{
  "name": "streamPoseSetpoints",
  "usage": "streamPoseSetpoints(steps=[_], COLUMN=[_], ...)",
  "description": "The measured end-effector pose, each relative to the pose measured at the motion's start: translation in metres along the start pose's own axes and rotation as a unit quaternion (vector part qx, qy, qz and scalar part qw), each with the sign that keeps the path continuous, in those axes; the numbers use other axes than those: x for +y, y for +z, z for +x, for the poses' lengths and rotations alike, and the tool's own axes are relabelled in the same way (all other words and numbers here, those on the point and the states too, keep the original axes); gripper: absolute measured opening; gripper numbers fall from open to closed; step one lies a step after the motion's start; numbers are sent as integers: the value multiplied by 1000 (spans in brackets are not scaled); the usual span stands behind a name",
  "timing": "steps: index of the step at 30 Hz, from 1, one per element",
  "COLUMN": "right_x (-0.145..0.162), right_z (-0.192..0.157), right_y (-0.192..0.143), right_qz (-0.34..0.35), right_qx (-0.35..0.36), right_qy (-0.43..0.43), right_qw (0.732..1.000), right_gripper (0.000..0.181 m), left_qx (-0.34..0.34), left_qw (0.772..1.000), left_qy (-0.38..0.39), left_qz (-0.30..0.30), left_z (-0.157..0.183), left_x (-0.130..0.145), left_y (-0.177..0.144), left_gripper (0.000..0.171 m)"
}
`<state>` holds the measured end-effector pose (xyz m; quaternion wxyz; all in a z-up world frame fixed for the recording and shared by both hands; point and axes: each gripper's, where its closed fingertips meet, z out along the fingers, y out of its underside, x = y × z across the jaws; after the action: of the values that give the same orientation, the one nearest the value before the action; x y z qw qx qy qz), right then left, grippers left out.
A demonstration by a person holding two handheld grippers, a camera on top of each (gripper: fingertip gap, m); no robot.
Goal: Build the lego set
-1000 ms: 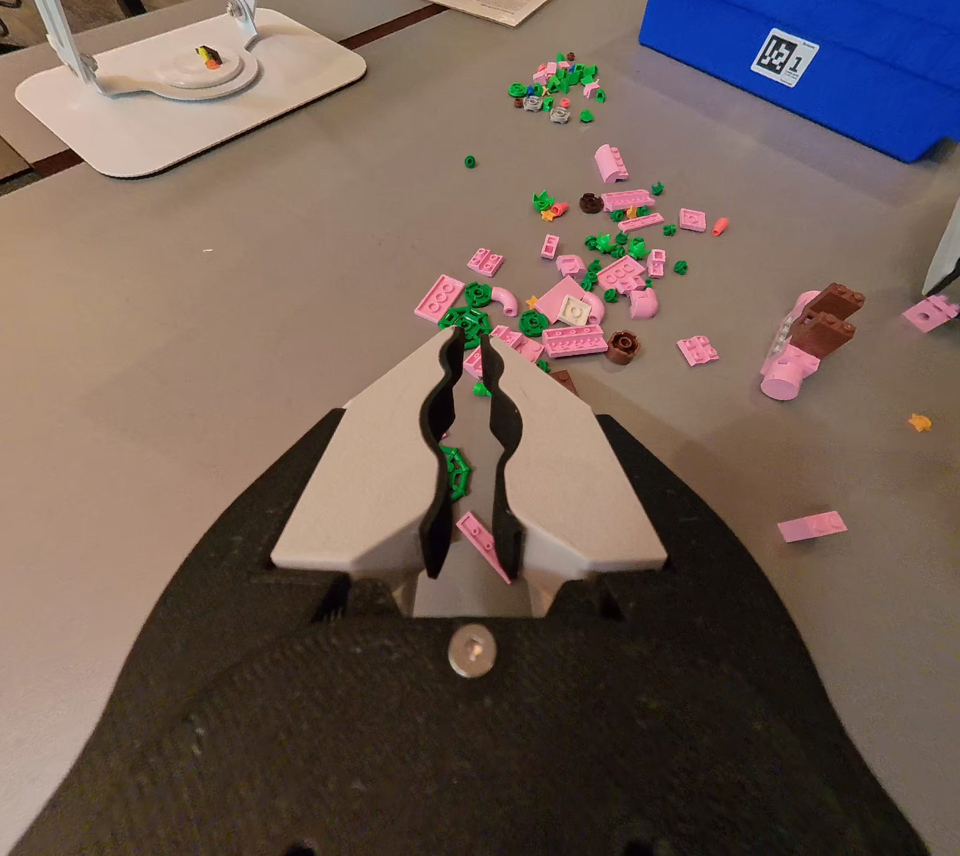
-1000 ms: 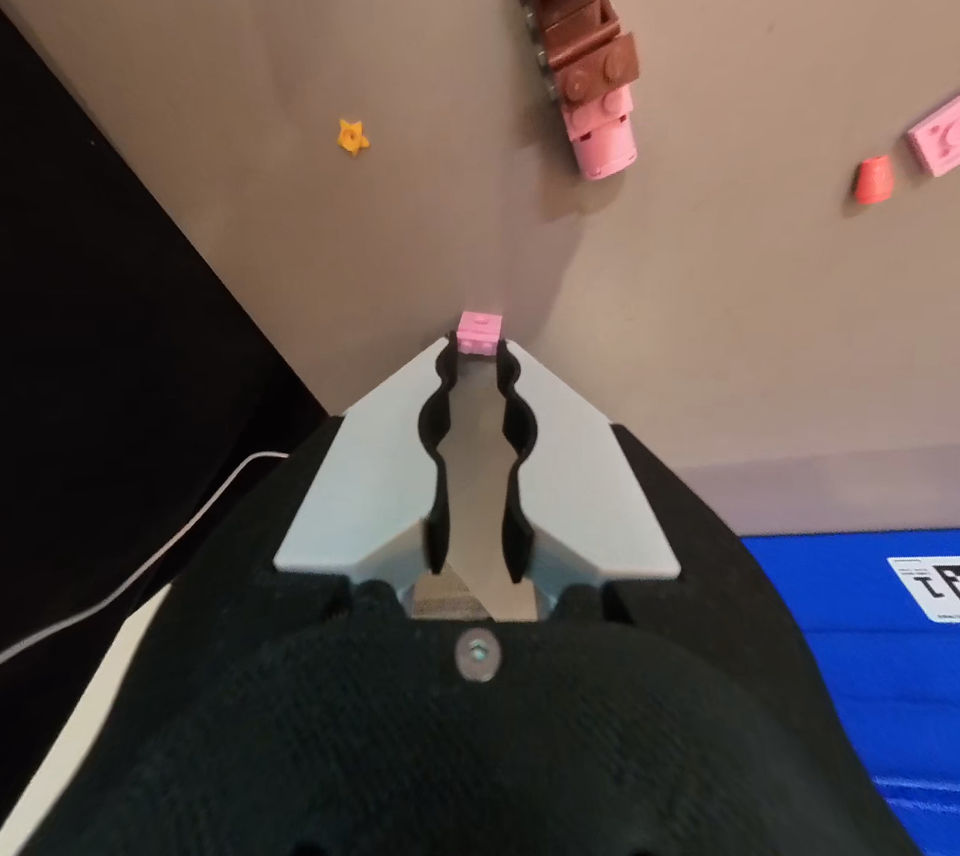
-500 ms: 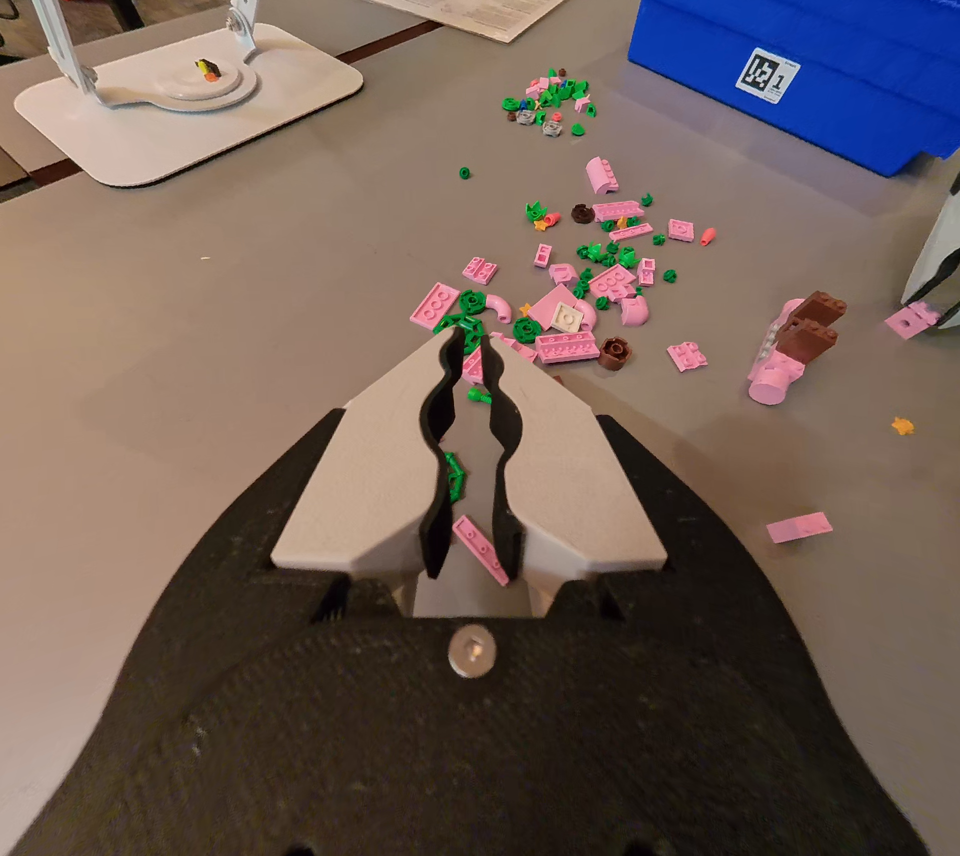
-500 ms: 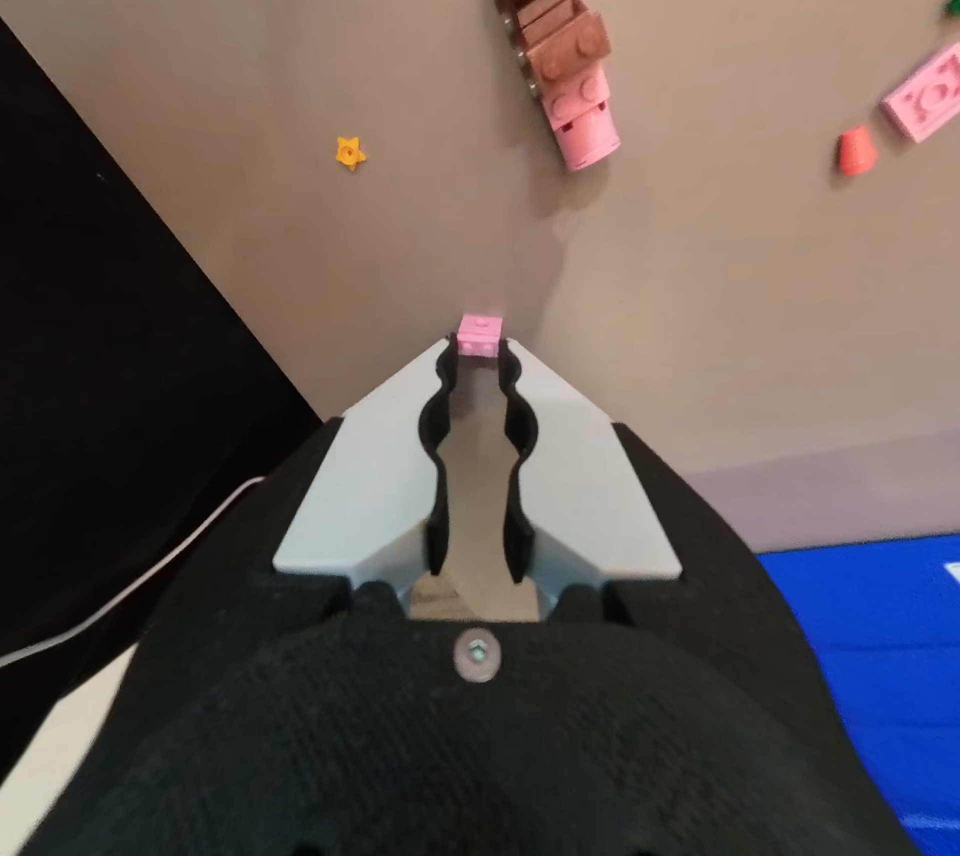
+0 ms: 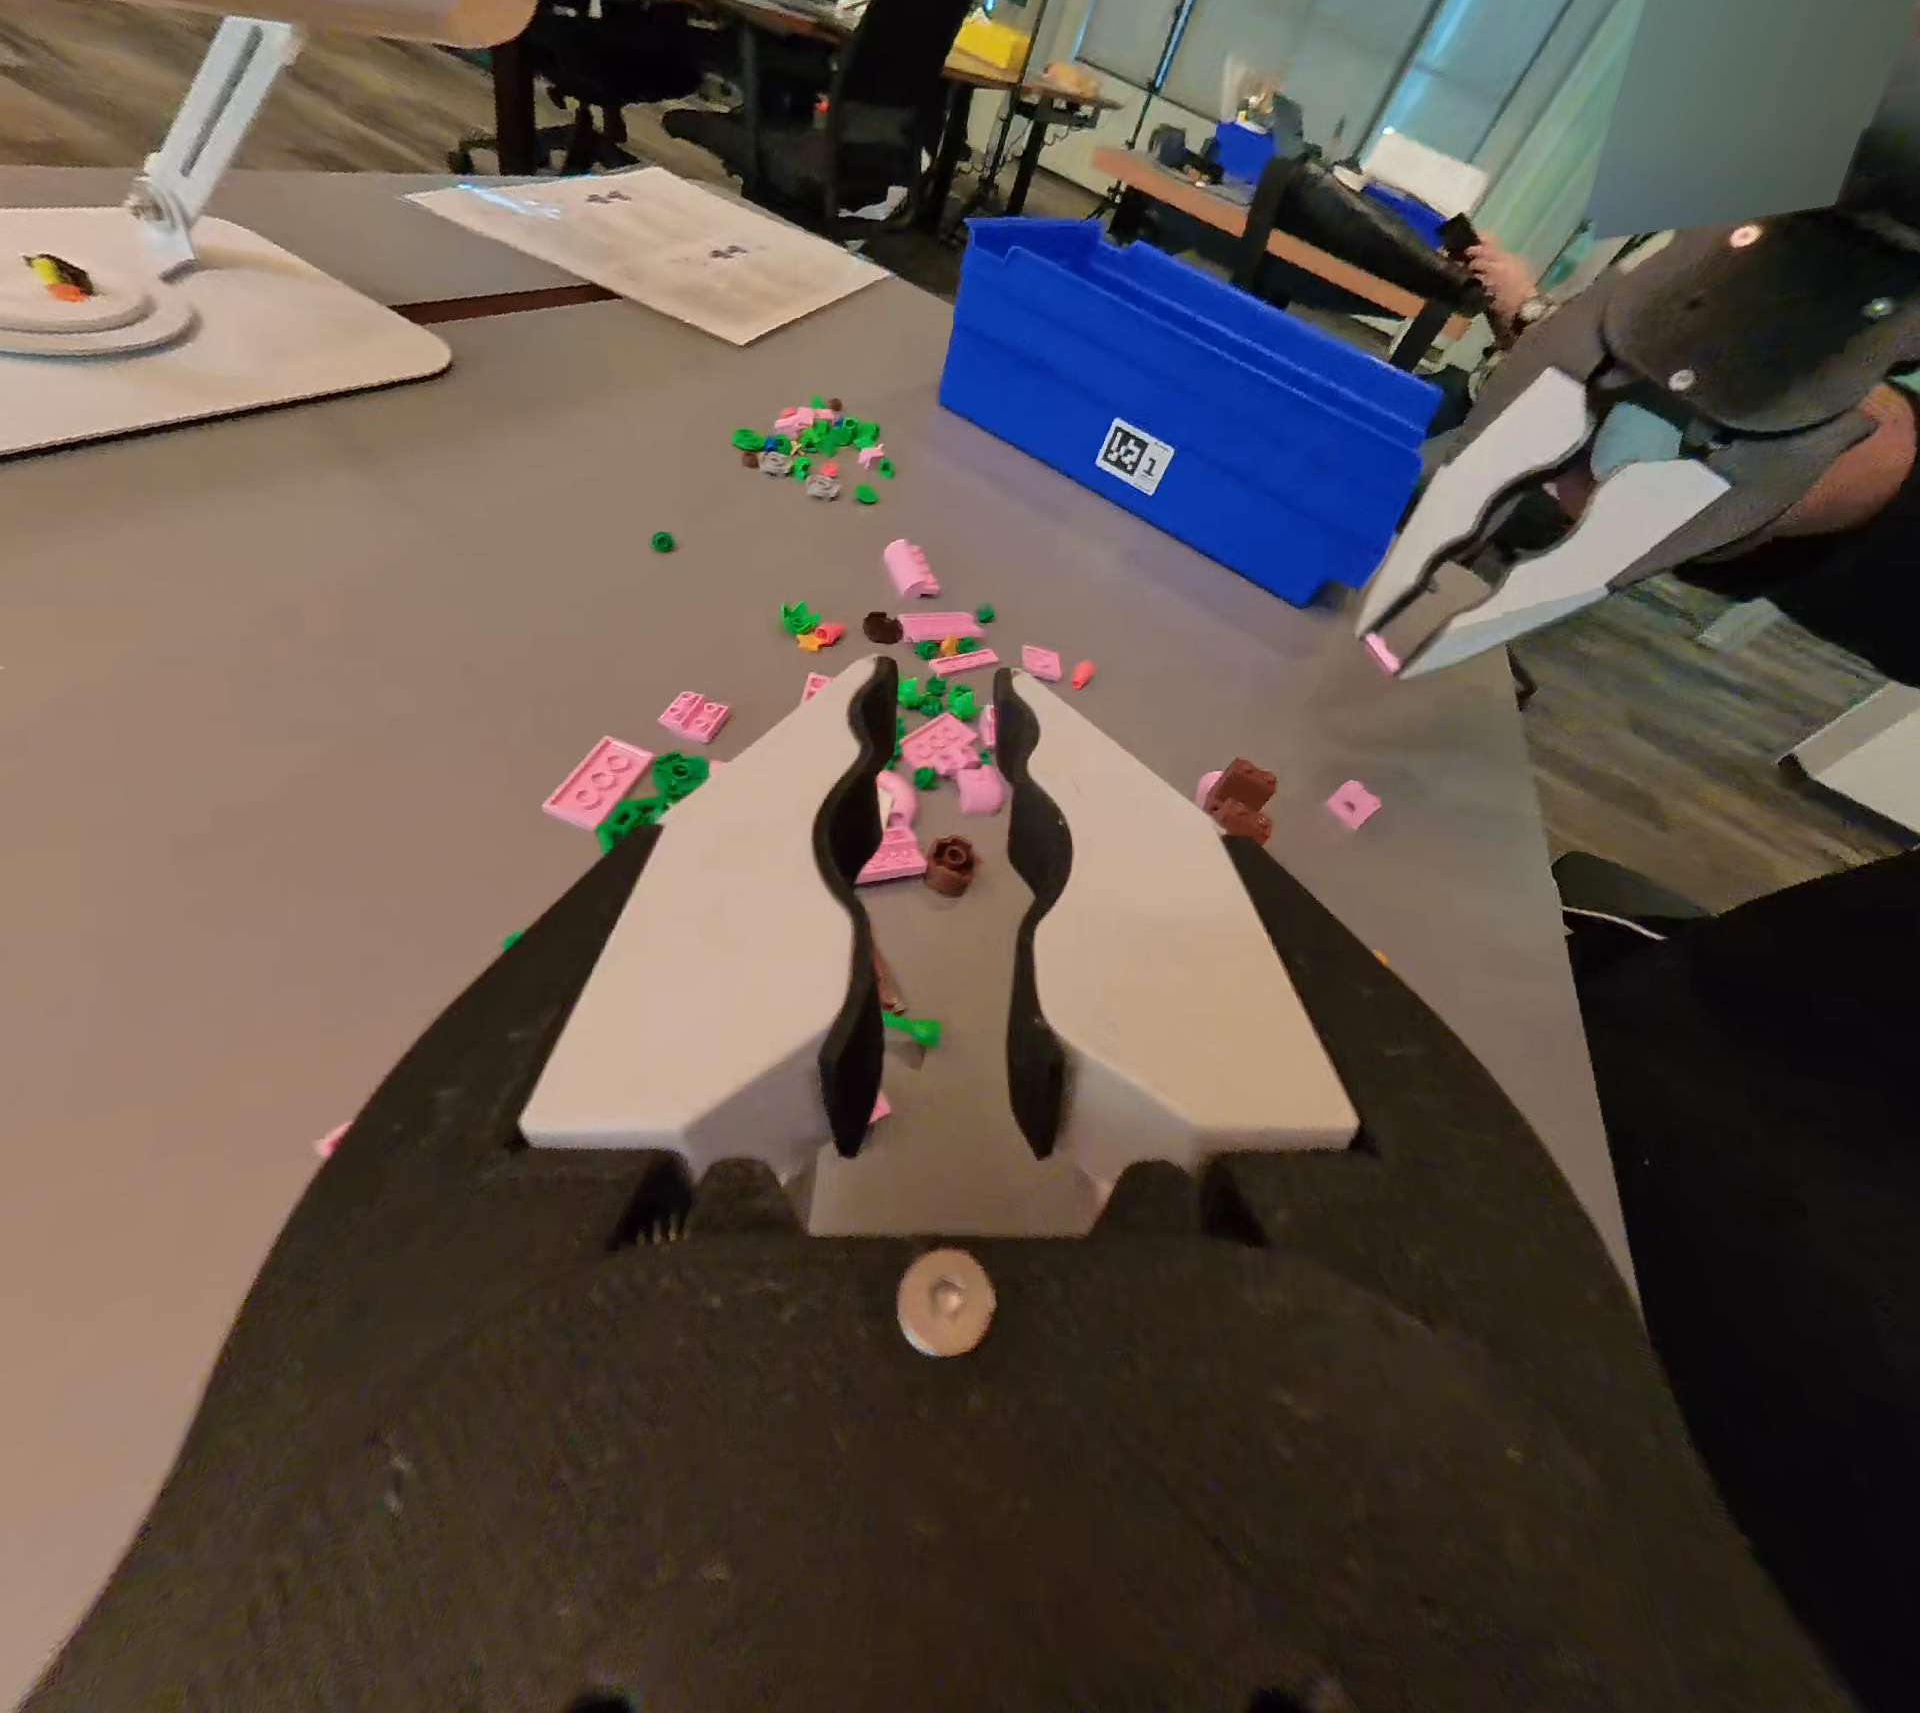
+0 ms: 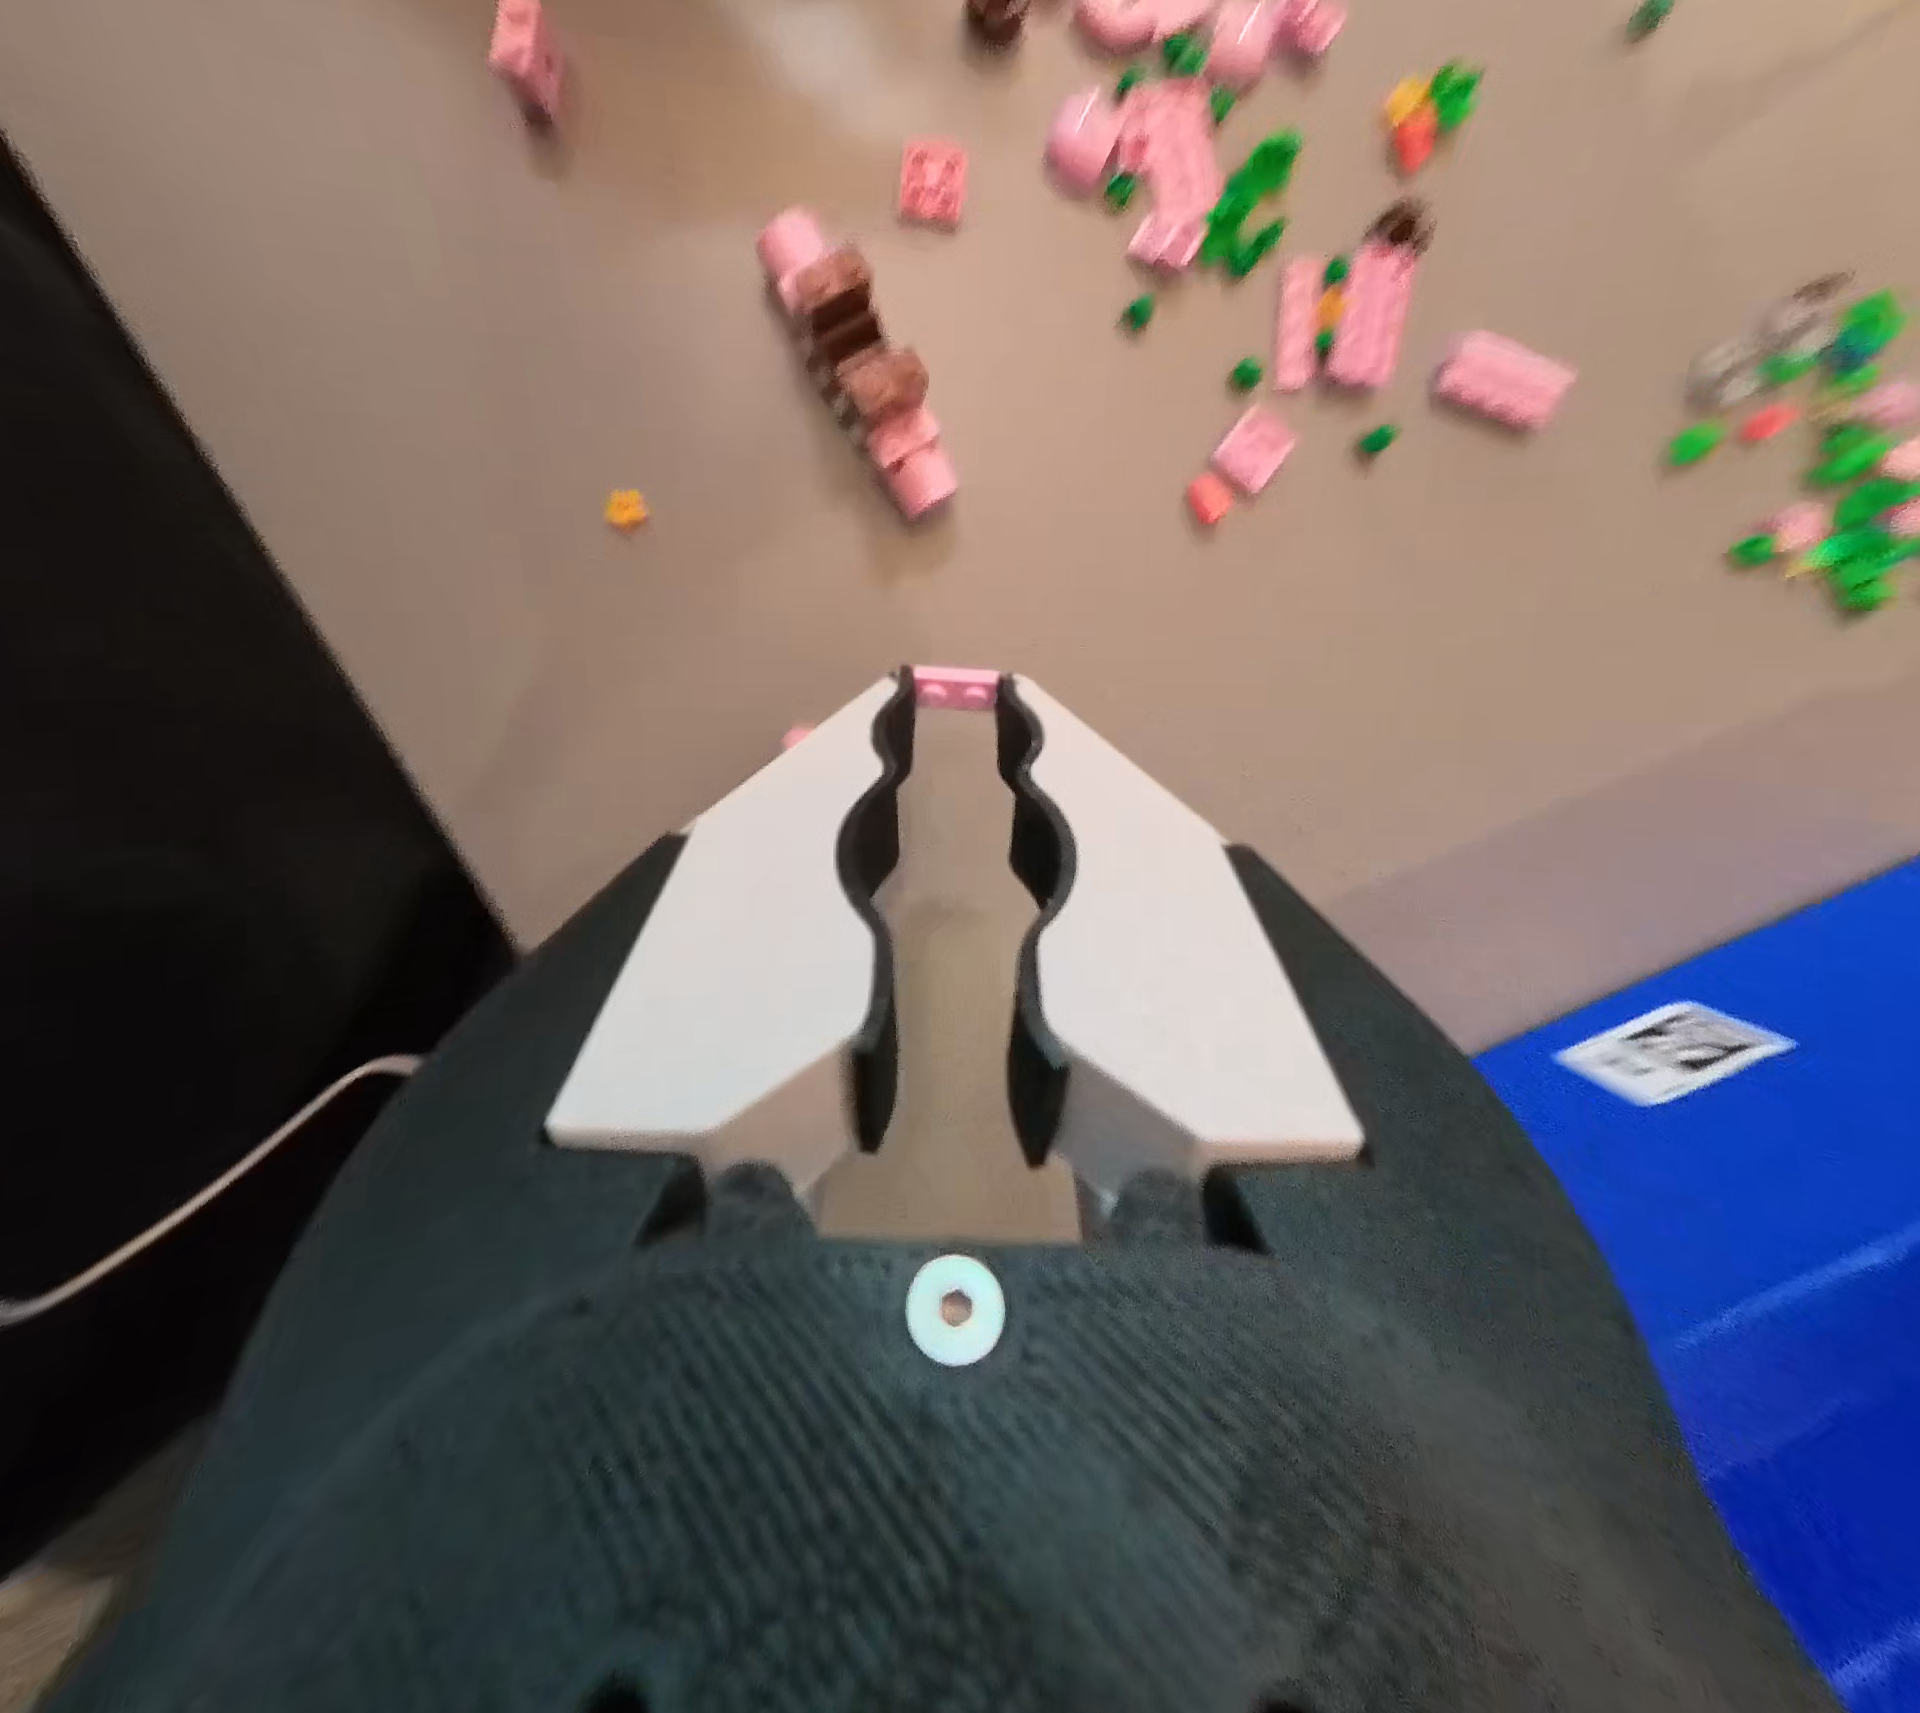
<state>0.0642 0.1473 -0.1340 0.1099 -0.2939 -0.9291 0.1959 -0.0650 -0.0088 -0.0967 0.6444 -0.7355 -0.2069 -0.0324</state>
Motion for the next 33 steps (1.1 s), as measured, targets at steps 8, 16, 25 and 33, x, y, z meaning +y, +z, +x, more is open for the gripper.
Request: streamPoseSetpoints(steps=[8,16,25,33], right_x=[35,42,77,63], right_z=[-35,-35,-31,-28], right_y=[18,32,34,30], right_qz=[-178,-300,-320,-206], right_qx=[-75,-78,-66,-55], right_qy=[14,-21,32,16], right_qw=[981,951,945,977], right_gripper=[14,14,14,26], left_qx=[-10,-52,-83,-88], left_qw=[1000,998,993,993], left_qy=[-3,25,54,51], left_qz=[-12,-28,-57,-60], left_z=[-2,-16,-26,-29], left_x=[5,8,16,17], left_y=[3,-7,-10,-11], left_gripper=[15,15,13,13])
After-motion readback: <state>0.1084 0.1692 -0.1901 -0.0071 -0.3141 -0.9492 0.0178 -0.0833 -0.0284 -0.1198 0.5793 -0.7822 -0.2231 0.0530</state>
